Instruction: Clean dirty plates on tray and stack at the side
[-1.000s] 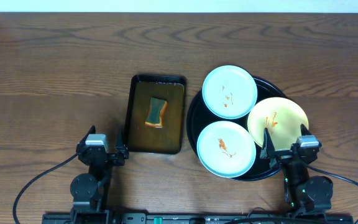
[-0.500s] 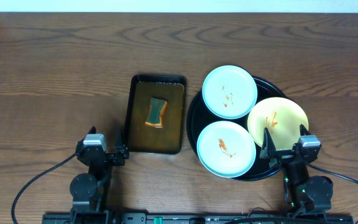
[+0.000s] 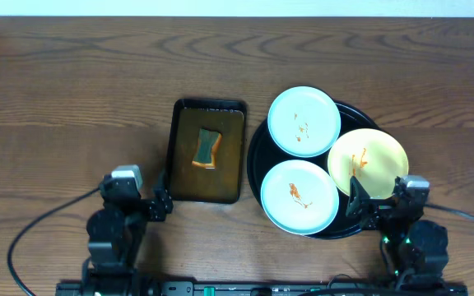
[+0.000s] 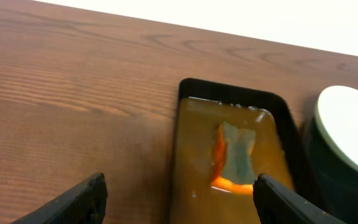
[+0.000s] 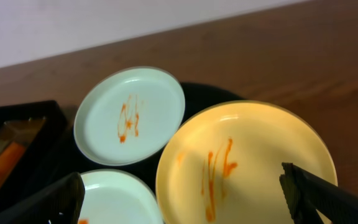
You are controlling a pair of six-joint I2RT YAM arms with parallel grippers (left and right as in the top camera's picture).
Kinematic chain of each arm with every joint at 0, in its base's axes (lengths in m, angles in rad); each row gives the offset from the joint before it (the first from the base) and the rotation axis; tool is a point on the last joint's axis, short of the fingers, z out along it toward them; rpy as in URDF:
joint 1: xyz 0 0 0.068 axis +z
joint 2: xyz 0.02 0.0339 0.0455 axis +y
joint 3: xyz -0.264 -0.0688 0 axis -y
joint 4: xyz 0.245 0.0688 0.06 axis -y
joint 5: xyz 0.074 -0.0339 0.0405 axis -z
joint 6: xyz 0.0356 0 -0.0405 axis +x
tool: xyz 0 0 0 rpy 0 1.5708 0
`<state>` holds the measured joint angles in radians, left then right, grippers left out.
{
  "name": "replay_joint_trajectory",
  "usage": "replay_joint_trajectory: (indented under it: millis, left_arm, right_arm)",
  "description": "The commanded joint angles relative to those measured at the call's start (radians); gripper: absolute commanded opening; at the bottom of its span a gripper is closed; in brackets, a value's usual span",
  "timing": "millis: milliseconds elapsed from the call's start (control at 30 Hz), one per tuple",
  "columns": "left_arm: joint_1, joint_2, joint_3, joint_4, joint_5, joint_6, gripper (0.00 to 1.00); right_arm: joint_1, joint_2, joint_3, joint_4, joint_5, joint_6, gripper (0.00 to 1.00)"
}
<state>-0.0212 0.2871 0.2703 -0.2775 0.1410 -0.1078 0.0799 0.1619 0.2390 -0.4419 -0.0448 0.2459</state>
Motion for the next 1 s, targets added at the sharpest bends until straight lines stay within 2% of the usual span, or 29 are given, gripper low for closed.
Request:
replay_joint_trajectory:
  millis: [0, 200, 433, 533, 667, 733, 833, 933, 967]
  left_arm:
    - [0.005, 0.116, 0.121, -0.037, 0.035, -0.007, 0.76]
    - [0.003, 0.37, 0.341, -0.17, 0.051, -0.01, 0.76]
    - [0.003, 0.693, 0.676, -0.493, 0.056, -0.01, 0.76]
    - [0.003, 0.787, 0.772, -0.6, 0.058, -0.01, 0.76]
    - [0.003, 0.832, 0.788, -0.616, 0.058, -0.01, 0.76]
    - [0.003, 0.843, 0.788, -0.615, 0.058, -0.01, 0.76]
    - [0.003, 0.847, 0.788, -0.603, 0.06, -0.019, 0.76]
    - [0.003, 0.848, 0.788, -0.547, 0.063, -0.056, 0.76]
    - [0.003, 0.849, 0.788, -0.521, 0.072, -0.055, 0.76]
  right_arm:
    - [0.005, 0.093, 0.108, -0.054, -0.008, 0.046, 0.99]
    - [0.005, 0.344, 0.286, -0.218, -0.058, 0.058, 0.99]
    - [0.005, 0.654, 0.498, -0.394, -0.061, 0.053, 0.99]
    - [0.005, 0.738, 0.537, -0.4, -0.165, 0.08, 0.99]
    - [0.005, 0.792, 0.538, -0.399, -0.292, 0.016, 0.99]
    - [0.005, 0.815, 0.537, -0.417, -0.285, 0.029, 0.93]
    - [0.006, 0.847, 0.537, -0.451, -0.285, 0.075, 0.91]
    - [0.007, 0.875, 0.53, -0.478, -0.285, 0.1, 0.83]
    - [0.007, 0.884, 0.525, -0.485, -0.285, 0.11, 0.78]
